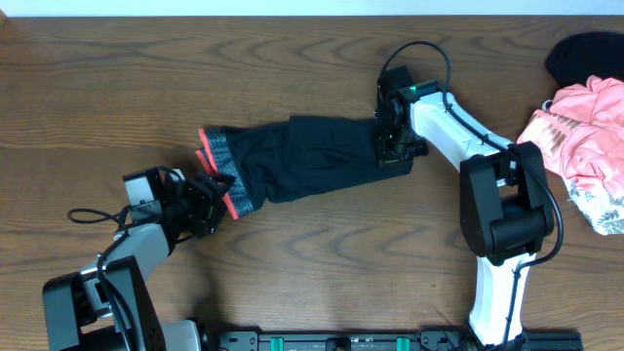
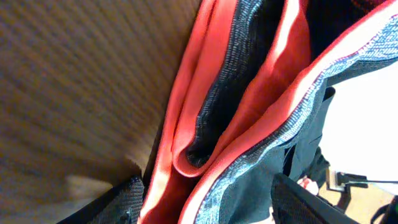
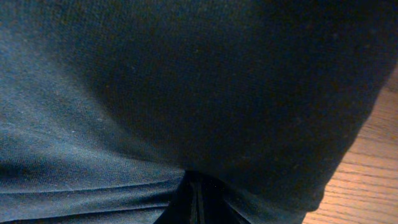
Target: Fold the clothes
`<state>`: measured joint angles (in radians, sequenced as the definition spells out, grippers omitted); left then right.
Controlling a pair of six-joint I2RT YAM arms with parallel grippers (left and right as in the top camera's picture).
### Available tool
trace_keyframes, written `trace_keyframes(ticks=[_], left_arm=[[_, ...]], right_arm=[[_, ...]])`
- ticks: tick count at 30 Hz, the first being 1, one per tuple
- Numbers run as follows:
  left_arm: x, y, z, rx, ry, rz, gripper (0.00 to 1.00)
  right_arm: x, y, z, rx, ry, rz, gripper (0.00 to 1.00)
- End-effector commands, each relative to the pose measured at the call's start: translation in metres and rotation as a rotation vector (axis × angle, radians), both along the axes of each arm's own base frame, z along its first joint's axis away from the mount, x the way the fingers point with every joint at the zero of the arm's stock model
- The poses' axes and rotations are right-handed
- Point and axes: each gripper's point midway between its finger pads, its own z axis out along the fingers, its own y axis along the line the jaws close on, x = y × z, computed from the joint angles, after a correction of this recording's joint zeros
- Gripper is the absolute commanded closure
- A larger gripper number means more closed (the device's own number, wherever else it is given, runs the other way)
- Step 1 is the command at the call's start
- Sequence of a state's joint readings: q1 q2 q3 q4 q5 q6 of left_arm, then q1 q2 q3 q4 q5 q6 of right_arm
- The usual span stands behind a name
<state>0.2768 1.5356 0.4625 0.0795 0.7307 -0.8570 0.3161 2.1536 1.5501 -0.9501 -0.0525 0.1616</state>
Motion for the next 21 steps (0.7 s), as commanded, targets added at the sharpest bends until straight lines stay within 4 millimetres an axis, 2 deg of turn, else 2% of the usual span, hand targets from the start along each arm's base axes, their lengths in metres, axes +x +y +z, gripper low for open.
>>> trace_keyframes(ticks=[1,4,10,12,15,21], left_arm=[[-0.094,0.017,-0.081,0.138,0.404,0.100,0.31],[-0.090,0.004,-0.070,0.058,0.382,0.075,0.32],[-0.130,-0.026,-0.059,-0.105,0.560,0.037,0.31],[-0.136,-0.032,-0.055,-0.140,0.573,0.015,0.29],[-0.130,-0.033,-0.054,-0.147,0.541,0.005,0.27],[-0.085,-0.013,-0.057,-0.036,0.328,0.019,0.21]], right_arm=[[-0.004,-0.011,-0.012,-0.030,0.032,-0.033,0.99],[-0.004,-0.011,-0.012,-0.030,0.033,-0.033,0.99],[-0.003,-0.011,-0.012,-0.028,0.029,-0.033,0.99],[-0.003,-0.011,-0.012,-0.028,0.029,-0.033,0.99],[-0.003,-0.011,-0.012,-0.029,0.028,-0.033,0.99],[-0.003,-0.011,-0.012,-0.028,0.029,-0.032,0.99]])
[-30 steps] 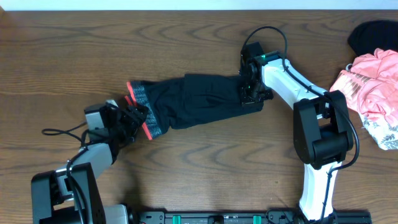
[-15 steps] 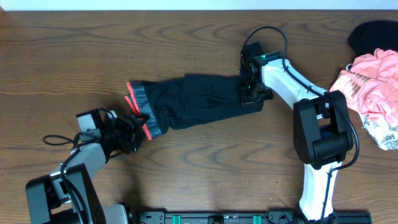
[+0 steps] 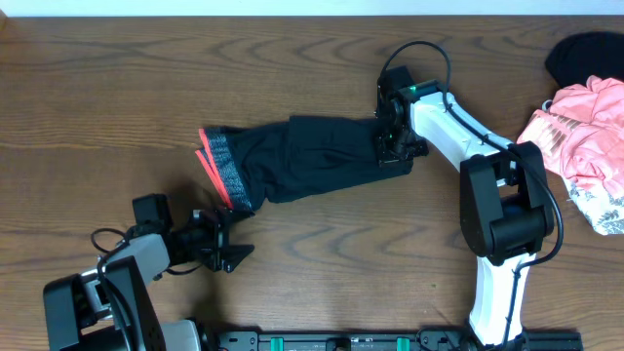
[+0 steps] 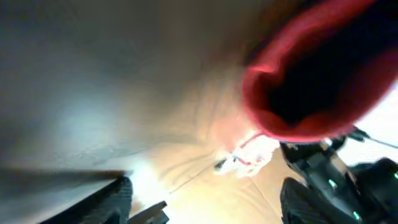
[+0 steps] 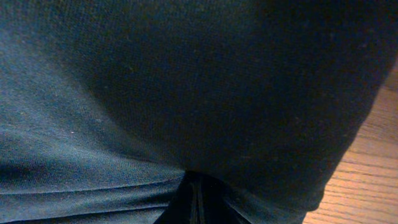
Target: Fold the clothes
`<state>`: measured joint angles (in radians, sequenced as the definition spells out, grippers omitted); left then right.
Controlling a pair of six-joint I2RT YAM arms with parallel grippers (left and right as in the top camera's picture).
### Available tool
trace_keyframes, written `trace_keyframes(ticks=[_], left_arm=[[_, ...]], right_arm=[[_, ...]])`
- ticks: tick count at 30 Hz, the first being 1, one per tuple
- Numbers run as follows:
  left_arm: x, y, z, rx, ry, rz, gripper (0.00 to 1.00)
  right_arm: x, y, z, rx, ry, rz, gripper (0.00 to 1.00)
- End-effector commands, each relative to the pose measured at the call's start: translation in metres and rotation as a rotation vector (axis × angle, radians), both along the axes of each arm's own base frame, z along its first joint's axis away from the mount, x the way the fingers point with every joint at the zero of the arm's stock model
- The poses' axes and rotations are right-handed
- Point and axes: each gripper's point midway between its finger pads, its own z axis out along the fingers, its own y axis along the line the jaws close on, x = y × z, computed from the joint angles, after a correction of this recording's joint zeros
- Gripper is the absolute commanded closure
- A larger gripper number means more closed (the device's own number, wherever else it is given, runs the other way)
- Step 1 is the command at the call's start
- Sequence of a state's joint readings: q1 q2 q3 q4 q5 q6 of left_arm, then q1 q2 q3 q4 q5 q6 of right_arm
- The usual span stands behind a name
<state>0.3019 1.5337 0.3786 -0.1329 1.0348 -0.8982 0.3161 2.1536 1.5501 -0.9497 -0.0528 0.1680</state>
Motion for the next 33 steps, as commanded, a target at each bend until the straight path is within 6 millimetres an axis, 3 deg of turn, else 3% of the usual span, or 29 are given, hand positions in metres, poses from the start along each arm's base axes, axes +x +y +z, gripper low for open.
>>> trace_keyframes(ticks=[1,9,14,20,29,33], left_arm=[[-0.012,0.042,-0.061,0.369,0.077,0.021,0.21],[0.016,0.077,-0.066,0.575,-0.022,0.084,0.20],[0.041,0.087,-0.055,0.615,-0.136,0.122,0.19],[0.049,0.096,-0.056,0.673,-0.160,0.147,0.19],[0.071,0.067,-0.061,0.689,-0.282,0.055,0.19],[0.068,0.063,-0.068,0.674,-0.255,0.056,0.19]], right_arm=[[-0.003,-0.011,-0.012,-0.029,0.029,-0.026,0.99],[-0.004,-0.011,-0.012,-0.030,0.032,-0.027,0.99],[-0.004,-0.011,-0.012,-0.030,0.032,-0.027,0.99],[-0.004,-0.011,-0.012,-0.030,0.032,-0.033,0.99],[-0.005,-0.011,-0.012,-0.031,0.036,-0.034,0.99],[-0.006,-0.011,-0.012,-0.032,0.039,-0.033,0.99]])
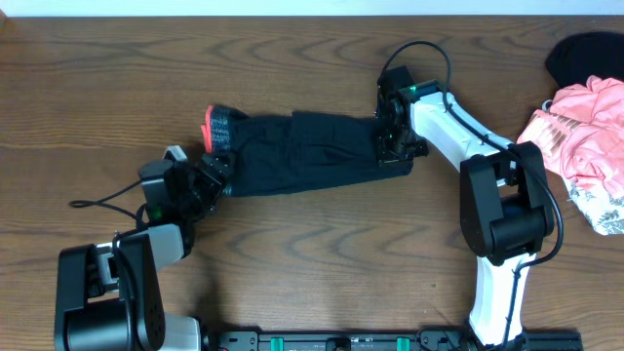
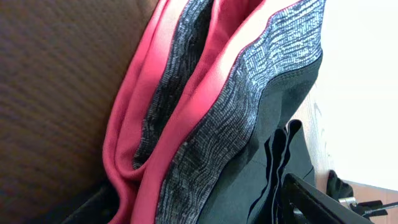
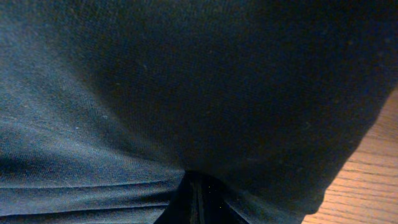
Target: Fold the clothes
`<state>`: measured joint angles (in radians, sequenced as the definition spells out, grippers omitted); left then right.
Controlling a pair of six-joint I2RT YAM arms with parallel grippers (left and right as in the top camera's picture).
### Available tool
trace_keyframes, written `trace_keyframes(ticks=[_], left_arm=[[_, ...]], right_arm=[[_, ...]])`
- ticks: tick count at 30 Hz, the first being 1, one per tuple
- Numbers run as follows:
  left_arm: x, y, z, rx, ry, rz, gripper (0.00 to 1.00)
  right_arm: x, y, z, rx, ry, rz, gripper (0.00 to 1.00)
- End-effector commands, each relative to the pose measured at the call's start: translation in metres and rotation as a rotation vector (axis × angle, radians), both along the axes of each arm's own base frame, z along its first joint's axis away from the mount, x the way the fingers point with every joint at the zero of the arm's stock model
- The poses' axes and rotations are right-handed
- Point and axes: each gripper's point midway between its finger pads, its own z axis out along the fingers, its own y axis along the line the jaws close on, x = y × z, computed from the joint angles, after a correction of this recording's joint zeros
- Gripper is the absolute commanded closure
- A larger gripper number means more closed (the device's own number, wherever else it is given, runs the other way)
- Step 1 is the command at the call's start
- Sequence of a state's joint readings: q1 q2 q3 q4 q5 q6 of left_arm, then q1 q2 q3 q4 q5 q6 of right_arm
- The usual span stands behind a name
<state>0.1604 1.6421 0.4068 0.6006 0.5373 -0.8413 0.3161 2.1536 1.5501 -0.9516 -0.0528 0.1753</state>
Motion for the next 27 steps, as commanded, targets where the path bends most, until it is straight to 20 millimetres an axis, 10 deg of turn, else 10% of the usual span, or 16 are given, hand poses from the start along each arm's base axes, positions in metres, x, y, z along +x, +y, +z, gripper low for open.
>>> trace_keyframes(ticks=[1,10,23,27], left_arm=[[-0.055,0.009,-0.074,0.052,0.285,0.080,0.19],[-0.034,0.017,-0.060,0.087,0.182,0.107,0.21],[-0.011,0.018,-0.037,0.216,0.001,-0.011,0.92],[-0.002,0.015,-0.018,0.242,-0.083,-0.049,0.95]], right_arm=[[-0.005,-0.011,-0.012,-0.031,0.037,-0.026,0.99],[-0.006,-0.011,-0.012,-0.032,0.039,-0.027,0.99],[-0.007,-0.012,-0.012,-0.033,0.042,-0.030,0.99],[-0.007,-0.011,-0.012,-0.031,0.043,-0.030,0.99]])
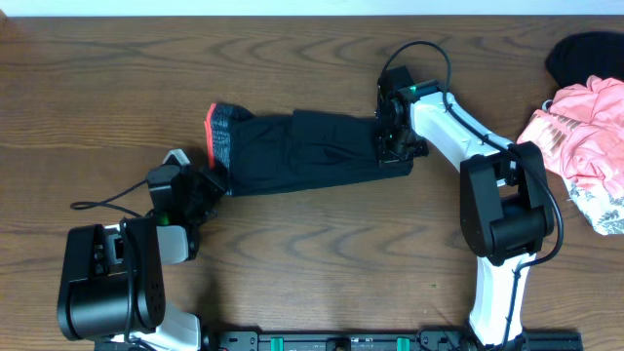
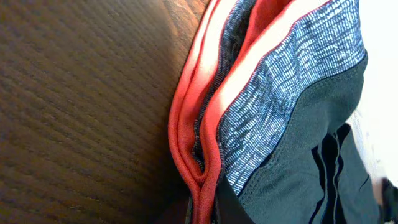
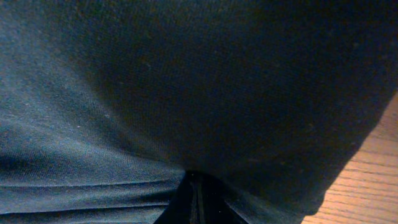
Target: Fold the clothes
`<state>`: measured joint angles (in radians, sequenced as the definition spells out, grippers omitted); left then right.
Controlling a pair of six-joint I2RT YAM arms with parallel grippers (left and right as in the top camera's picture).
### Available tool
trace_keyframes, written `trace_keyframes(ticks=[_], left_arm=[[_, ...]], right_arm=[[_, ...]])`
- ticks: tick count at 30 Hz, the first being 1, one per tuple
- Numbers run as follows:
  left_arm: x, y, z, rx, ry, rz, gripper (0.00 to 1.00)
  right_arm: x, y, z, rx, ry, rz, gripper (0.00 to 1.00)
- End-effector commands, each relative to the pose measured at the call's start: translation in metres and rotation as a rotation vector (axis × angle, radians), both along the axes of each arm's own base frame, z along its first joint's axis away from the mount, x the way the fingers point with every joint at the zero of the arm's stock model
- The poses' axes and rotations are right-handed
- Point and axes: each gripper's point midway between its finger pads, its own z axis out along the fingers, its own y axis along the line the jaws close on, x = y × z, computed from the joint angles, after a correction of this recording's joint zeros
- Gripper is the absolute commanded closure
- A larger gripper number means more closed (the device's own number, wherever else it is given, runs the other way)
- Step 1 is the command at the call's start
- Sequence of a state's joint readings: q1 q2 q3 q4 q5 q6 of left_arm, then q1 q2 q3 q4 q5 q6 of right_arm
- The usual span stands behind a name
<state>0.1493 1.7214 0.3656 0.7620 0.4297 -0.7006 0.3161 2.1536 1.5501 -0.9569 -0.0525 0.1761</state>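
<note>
A black garment (image 1: 302, 154) with a grey and red waistband (image 1: 219, 136) lies stretched across the middle of the table. In the overhead view my left gripper (image 1: 213, 180) sits at the waistband's lower corner. The left wrist view shows the red edge (image 2: 193, 143) pinched in my left gripper (image 2: 202, 214), which is shut on it. My right gripper (image 1: 395, 148) is on the garment's right end. In the right wrist view the black cloth (image 3: 186, 74) fills the frame and bunches into my shut right gripper (image 3: 196, 199).
A pink garment (image 1: 585, 136), a black item (image 1: 585, 54) and a patterned white cloth (image 1: 604, 210) are piled at the right edge. The left arm's cable (image 1: 97, 207) loops over the wooden table (image 1: 292, 283) at the left.
My left gripper was open around the waistband's lower corner and is now shut on its red edge. The waistband end looks slightly straighter. The right gripper has not moved.
My left gripper stood open at the waistband, which slanted toward the front. Then it was away from the cloth, nearer the table's front. Then it was back at the waistband, whose end lay farther back, and now it is shut on it. The right gripper held the other end throughout.
</note>
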Motion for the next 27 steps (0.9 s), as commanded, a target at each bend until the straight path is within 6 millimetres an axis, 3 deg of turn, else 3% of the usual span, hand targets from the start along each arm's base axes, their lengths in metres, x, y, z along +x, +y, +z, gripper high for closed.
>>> trace_keyframes(ticks=[1,5,8,15,19,23,27], left_arm=[[-0.004,0.000,0.003,0.064,-0.024,-0.046,0.94],[-0.003,-0.004,0.022,0.071,-0.070,-0.078,0.94],[-0.004,-0.004,0.034,0.110,-0.091,-0.099,0.94],[-0.008,0.014,0.049,0.296,-0.039,-0.119,0.94],[0.000,0.023,0.068,0.352,-0.045,-0.100,0.94],[0.006,0.034,0.078,0.406,-0.017,-0.076,0.94],[0.010,0.053,0.087,0.479,0.028,-0.022,0.94]], right_arm=[[-0.006,-0.010,-0.012,-0.023,0.040,-0.028,0.99],[-0.005,-0.007,-0.006,-0.005,0.031,-0.029,0.99],[0.001,-0.005,0.011,0.009,-0.015,-0.029,0.99],[0.020,-0.010,0.086,0.070,-0.212,-0.047,0.99],[0.024,-0.023,0.131,0.098,-0.321,-0.079,0.99],[0.021,-0.040,0.160,0.106,-0.375,-0.116,0.99],[0.015,-0.058,0.176,0.104,-0.399,-0.158,0.99]])
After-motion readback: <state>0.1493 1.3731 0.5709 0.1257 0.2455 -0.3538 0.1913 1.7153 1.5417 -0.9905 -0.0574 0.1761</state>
